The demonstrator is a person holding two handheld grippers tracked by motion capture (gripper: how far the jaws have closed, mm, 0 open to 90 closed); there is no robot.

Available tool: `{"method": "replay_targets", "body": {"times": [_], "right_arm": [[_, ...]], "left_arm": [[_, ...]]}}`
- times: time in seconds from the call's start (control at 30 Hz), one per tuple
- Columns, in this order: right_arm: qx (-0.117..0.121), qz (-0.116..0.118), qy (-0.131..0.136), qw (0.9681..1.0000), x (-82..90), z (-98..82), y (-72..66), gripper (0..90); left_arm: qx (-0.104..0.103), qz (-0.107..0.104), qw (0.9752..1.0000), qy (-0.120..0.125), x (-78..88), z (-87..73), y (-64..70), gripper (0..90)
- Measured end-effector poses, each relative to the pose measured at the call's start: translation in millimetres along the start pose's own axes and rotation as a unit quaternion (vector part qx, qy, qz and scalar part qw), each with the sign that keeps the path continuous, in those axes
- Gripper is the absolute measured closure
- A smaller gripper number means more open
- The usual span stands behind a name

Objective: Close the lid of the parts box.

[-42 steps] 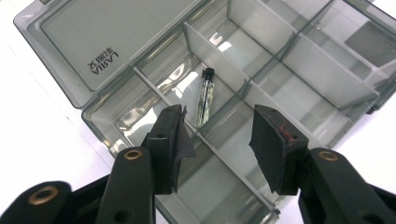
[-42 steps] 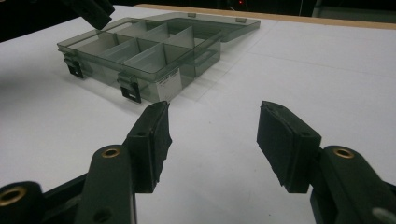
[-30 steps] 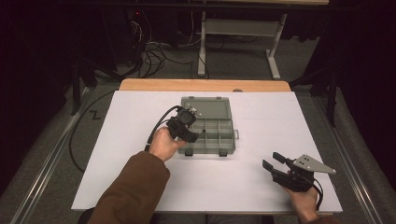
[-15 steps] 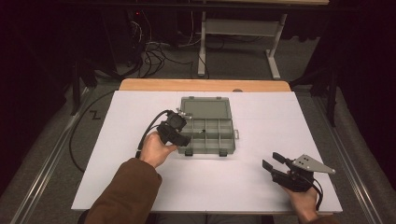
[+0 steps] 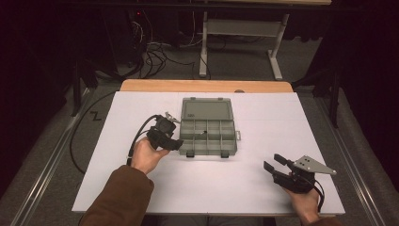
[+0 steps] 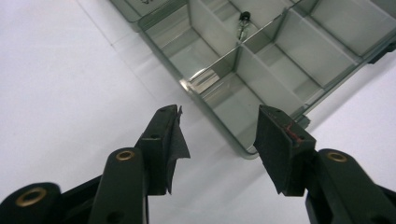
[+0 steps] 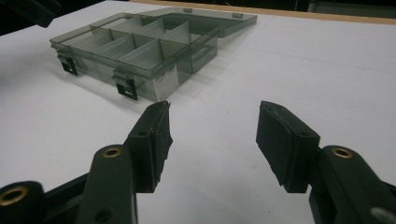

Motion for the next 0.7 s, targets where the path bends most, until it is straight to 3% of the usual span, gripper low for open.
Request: {"method": "replay_targets", "body": {"times": [0.33,0.7], "right_arm": [[0.011,0.003,-0.004,0.9999,-2.8,5.2,-3.2,47.1],[0.004,0.011,-0.009,0.9999,-4.3,15.4,-4.9,49.3]], "left_arm": [[0.026,0.013,0.9996,0.003,-2.2,-9.4,-18.4,49.0],[0.057,0.0,0.9983,0.011,-6.8,-5.9,-33.6,47.5]]}}
Point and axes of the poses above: each handheld gripper's, and its own axes: x roughly backward along the jaws, z roughly out of its top, y roughly to its right, the point moved 4 cm from there along -x, roughly forward along the jaws, and after that the axes turned 9 degrees about -y, right-handed, at the moved point
